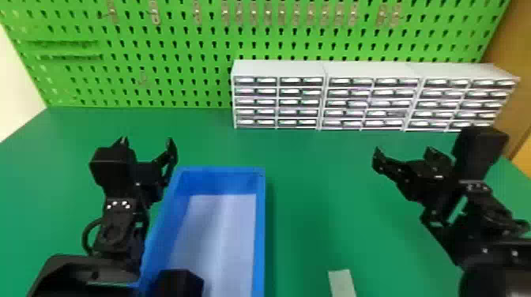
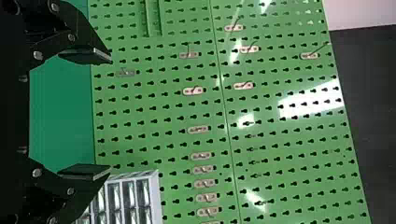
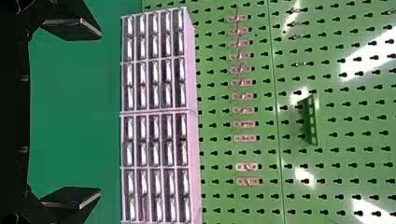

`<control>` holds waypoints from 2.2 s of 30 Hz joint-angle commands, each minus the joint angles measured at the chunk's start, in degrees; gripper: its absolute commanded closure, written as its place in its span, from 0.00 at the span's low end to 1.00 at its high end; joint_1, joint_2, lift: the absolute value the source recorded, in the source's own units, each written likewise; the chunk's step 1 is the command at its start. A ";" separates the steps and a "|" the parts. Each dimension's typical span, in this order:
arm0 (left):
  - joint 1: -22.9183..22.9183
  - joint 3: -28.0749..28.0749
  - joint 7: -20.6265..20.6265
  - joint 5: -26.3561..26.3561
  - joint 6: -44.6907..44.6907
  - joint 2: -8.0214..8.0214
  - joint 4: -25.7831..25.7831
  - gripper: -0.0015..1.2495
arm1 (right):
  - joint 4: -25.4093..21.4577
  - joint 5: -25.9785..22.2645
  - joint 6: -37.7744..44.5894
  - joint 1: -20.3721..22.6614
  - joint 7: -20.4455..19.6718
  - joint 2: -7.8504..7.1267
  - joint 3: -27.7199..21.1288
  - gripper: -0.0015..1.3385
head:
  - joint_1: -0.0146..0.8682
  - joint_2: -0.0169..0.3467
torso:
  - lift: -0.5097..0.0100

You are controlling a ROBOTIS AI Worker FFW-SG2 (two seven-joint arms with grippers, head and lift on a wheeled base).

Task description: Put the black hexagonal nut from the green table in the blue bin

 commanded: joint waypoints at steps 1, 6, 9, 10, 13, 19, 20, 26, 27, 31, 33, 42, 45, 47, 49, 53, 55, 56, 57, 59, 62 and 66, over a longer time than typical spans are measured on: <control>0.12 -0.11 0.00 0.16 -0.19 0.00 0.00 0.34 | 0.09 0.78 -2.27 1.76 -0.92 0.06 0.45 0.09 | 0.76 0.20 | 0.80; 0.56 -0.11 0.00 0.34 -0.46 0.00 0.00 0.34 | 0.17 1.22 -3.77 2.99 -2.06 0.33 0.72 0.09 | 0.76 0.20 | 0.80; 0.82 -0.11 0.00 0.42 -0.55 0.00 -0.08 0.34 | 0.17 1.22 -3.68 3.25 -2.06 0.24 0.63 0.09 | 0.76 0.20 | 0.80; 0.91 -0.11 0.00 0.42 -0.55 0.00 -0.08 0.34 | 0.17 1.22 -3.77 3.34 -2.06 0.24 0.63 0.09 | 0.76 0.20 | 0.80; 1.17 0.07 0.00 0.51 -0.63 0.00 -0.26 0.34 | 0.17 1.13 -3.77 3.43 -2.06 0.15 0.45 0.09 | 0.76 0.20 | 0.80; 1.52 0.42 0.00 0.51 -0.55 0.00 -0.79 0.34 | 0.17 1.04 -3.68 3.60 -2.06 0.06 0.28 0.09 | 0.76 0.20 | 0.80; 1.61 0.42 0.00 0.51 -0.55 0.00 -0.96 0.34 | 0.17 0.95 -3.68 3.60 -2.06 -0.02 0.36 0.09 | 0.76 0.20 | 0.80; 2.05 0.94 0.00 0.42 -0.55 0.00 -1.67 0.34 | 0.00 0.95 -3.24 3.69 -2.06 -0.02 0.01 0.09 | 0.76 0.20 | 0.80; 2.14 1.03 0.00 0.42 -0.46 0.00 -1.75 0.34 | -0.09 0.95 -3.15 3.69 -2.06 -0.11 0.01 0.09 | 0.76 0.20 | 0.80; 2.58 1.30 0.00 0.34 -0.37 0.00 -2.19 0.34 | -0.27 0.78 -2.89 3.87 -2.06 -0.37 -0.16 0.09 | 0.76 0.20 | 0.80; 2.66 1.38 0.00 0.34 -0.19 0.00 -2.19 0.34 | -0.44 0.78 -2.80 4.04 -2.06 -0.37 -0.34 0.09 | 0.76 0.20 | 0.80; 3.10 1.82 0.00 0.51 0.25 0.00 -2.28 0.34 | -0.62 0.60 -2.19 4.04 -2.06 -0.37 -0.25 0.09 | 0.76 0.20 | 0.80; 3.10 2.00 0.00 0.51 0.33 0.00 -2.28 0.34 | -0.62 0.60 -1.92 4.04 -2.06 -0.37 -0.25 0.09 | 0.76 0.20 | 0.80; 3.19 2.09 0.00 0.60 0.33 -0.09 -2.28 0.34 | -0.62 0.60 -1.75 4.04 -2.06 -0.37 -0.25 0.09 | 0.76 0.20 | 0.80; 3.10 2.18 0.00 0.60 0.33 0.00 -2.28 0.34 | -0.71 0.60 -1.66 4.04 -2.06 -0.37 -0.25 0.09 | 0.76 0.20 | 0.80; 3.19 2.09 0.00 0.51 0.33 0.00 -2.28 0.34 | -0.71 0.60 -1.48 4.13 -2.06 -0.37 -0.16 0.09 | 0.76 0.20 | 0.80; 3.19 2.00 0.00 0.51 0.33 0.00 -2.28 0.34 | -0.88 0.60 -1.40 4.22 -2.06 -0.37 -0.08 0.09 | 0.76 0.20 | 0.80; 3.19 2.00 0.00 0.51 0.33 0.00 -2.28 0.34 | -0.88 0.60 -1.40 4.30 -2.06 -0.37 -0.08 0.09 | 0.76 0.20 | 0.80; 3.19 2.00 0.00 0.51 0.33 0.00 -2.28 0.34 | -0.88 0.60 -1.40 4.30 -2.06 -0.37 -0.08 0.09 | 0.76 0.20 | 0.80; 3.19 2.00 0.00 0.51 0.33 0.00 -2.28 0.34 | -0.97 0.60 -1.31 4.30 -2.06 -0.37 0.01 0.09 | 0.76 0.20 | 0.80; 3.28 2.00 0.00 0.51 0.33 0.00 -2.28 0.34 | -0.97 0.60 -1.31 4.39 -2.06 -0.37 0.01 0.09 | 0.76 0.20 | 0.80; 3.28 2.00 0.00 0.51 0.33 0.00 -2.28 0.34 | -0.97 0.60 -1.22 4.39 -2.06 -0.37 0.01 0.09 | 0.76 0.20 | 0.80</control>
